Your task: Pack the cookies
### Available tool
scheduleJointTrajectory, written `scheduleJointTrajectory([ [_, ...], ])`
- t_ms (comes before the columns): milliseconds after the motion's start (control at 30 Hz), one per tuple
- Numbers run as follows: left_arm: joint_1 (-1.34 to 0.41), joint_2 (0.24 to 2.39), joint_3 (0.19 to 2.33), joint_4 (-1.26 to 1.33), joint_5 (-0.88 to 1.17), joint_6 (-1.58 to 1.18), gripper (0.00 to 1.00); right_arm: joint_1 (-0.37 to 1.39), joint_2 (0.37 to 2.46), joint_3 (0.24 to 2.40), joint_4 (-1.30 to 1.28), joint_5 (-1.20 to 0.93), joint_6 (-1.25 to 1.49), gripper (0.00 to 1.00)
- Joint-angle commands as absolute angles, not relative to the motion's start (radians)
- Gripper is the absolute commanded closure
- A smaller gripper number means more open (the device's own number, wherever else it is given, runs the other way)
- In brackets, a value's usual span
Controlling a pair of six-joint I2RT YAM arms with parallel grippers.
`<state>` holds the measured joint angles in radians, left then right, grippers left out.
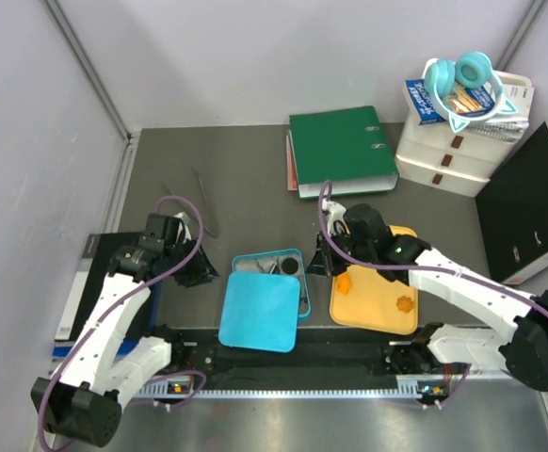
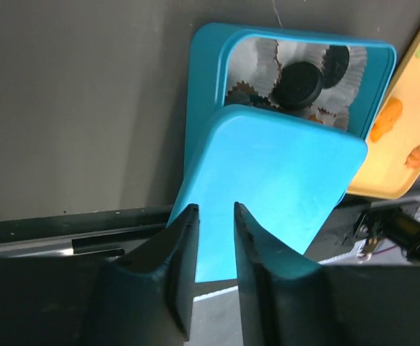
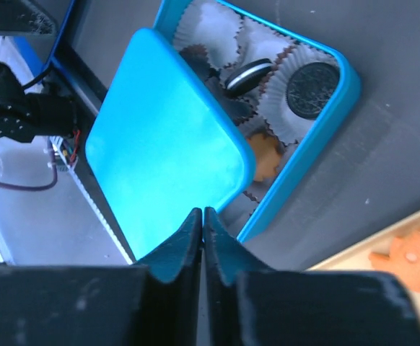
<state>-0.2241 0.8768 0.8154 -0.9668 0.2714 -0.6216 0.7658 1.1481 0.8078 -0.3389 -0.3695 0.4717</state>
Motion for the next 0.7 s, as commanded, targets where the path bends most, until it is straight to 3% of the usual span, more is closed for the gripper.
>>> scheduleJointTrajectory([
  [0, -0.225, 0.847, 0.822, -0.965, 0.190, -0.678, 0.72, 0.795, 1.158, 0.864, -0.270, -0.437, 0.460, 1.00],
  [167, -0.225, 0.876, 0.845, -1.003, 0.155, -0.661, 0.80, 0.821, 1.259, 0.890, -0.259, -0.515, 0.459, 1.00],
  [667, -0.227, 0.890, 0.833, -0.977, 0.219, -0.658, 0.81, 0.830, 1.407, 0.894, -0.164, -0.629, 0.505, 1.00],
])
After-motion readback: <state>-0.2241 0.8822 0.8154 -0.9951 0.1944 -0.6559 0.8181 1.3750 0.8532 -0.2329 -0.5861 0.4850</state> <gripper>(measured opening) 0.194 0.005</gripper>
